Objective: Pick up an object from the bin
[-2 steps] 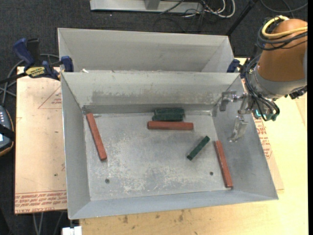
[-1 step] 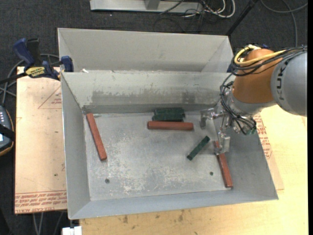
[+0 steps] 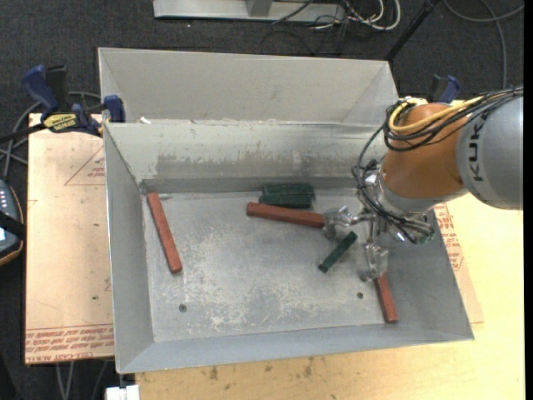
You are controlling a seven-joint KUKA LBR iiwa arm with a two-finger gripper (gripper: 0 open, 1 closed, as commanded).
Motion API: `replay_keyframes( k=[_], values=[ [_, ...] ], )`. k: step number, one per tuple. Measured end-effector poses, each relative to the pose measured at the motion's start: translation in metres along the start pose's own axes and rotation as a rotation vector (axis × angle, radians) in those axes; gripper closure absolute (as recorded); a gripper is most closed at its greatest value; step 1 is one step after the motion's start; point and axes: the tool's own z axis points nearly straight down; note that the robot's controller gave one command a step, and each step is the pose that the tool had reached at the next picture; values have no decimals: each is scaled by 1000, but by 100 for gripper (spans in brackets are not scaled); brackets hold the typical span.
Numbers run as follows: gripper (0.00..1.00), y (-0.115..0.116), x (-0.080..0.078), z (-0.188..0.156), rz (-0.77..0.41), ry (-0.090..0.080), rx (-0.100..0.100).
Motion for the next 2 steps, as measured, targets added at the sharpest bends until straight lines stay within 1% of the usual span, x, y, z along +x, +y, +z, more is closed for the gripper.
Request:
replay_keyframes(
  k=[1, 2],
  values=[
    [100, -1, 0, -1, -1, -1, 2],
    [100, 12, -8, -144, 25, -9, 9]
  ],
)
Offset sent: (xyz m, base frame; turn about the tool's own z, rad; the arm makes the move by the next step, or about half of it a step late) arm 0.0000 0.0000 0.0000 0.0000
